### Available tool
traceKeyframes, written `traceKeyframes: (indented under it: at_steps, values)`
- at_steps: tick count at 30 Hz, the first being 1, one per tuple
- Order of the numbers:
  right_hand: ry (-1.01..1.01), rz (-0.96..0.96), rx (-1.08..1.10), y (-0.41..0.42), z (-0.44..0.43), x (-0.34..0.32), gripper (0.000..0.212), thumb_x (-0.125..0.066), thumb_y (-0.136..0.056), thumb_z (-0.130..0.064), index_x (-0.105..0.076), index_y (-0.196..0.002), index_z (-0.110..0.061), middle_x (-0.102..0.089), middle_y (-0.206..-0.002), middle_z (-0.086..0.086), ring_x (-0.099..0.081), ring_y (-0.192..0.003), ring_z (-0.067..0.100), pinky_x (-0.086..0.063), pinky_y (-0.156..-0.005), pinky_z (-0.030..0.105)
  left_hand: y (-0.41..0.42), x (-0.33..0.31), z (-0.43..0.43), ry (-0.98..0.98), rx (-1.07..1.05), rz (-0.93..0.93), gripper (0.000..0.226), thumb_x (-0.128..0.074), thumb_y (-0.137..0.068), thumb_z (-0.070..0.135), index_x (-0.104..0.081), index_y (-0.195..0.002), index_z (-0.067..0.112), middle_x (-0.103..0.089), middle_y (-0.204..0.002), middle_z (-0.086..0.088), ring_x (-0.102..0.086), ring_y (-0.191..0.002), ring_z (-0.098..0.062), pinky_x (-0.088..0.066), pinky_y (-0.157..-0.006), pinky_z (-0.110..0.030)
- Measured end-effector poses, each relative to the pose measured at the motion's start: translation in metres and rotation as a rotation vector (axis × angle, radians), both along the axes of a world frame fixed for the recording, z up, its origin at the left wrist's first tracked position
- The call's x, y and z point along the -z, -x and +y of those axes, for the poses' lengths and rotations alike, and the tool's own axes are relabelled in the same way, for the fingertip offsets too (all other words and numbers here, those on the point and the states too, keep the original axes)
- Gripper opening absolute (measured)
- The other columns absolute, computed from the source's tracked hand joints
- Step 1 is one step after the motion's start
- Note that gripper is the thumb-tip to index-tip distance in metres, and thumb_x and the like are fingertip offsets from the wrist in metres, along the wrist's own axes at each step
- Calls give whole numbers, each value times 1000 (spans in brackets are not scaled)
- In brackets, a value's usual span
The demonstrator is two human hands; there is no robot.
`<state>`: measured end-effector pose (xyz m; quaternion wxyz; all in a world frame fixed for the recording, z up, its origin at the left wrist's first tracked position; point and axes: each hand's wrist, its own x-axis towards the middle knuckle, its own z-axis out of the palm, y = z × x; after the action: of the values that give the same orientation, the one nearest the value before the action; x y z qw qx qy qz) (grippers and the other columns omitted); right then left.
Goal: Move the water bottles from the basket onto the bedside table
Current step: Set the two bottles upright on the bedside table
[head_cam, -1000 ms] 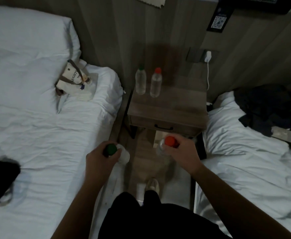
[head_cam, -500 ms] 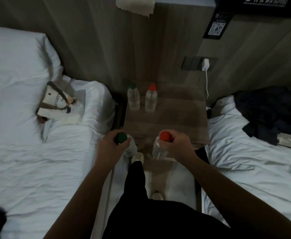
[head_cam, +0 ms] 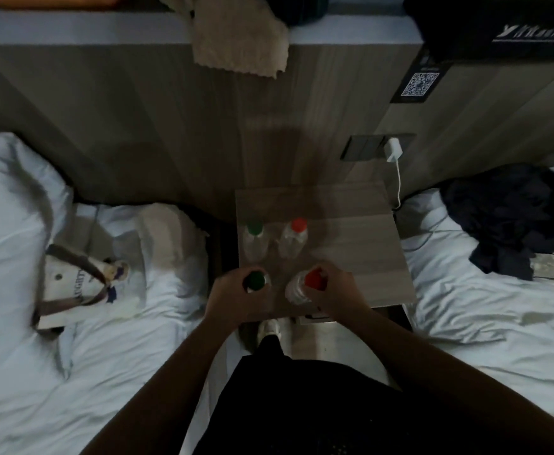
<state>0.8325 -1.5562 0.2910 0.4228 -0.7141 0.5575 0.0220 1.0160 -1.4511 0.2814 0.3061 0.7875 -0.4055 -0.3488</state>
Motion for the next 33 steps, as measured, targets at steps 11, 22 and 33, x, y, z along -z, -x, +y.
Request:
traceKeyframes:
  at_steps: [11, 22, 33]
  values:
    - [-40, 77, 31, -42, -29, 13, 41, -70, -76, -37, -58, -113, -23, -67, -107, 7, -65, -95, 26, -55, -83, 43, -29, 27, -31, -22, 89, 96, 25, -73, -76, 24, -69, -101, 24, -65, -86, 16, -61, -79, 1, -44, -72, -10]
    - [-35, 134, -43, -52, -49, 19, 44, -65, -80, -34, -51, -121, -22, -64, -110, 7, -63, -98, 27, -53, -85, 42, -35, 50, -49, -61, 85, 70, 30, -67, -79, 39, -64, -108, 32, -71, -93, 11, -65, -86, -4, -55, -82, -30]
    - [-34, 44, -66, -31, -48, 27, 54, -64, -81, -42, -43, -128, -27, -60, -113, -3, -59, -101, 18, -45, -84, 32, -26, 39, -43, -29, 33, 112, 35, -63, -80, 42, -59, -111, 26, -61, -98, 14, -62, -92, -8, -48, -81, -22]
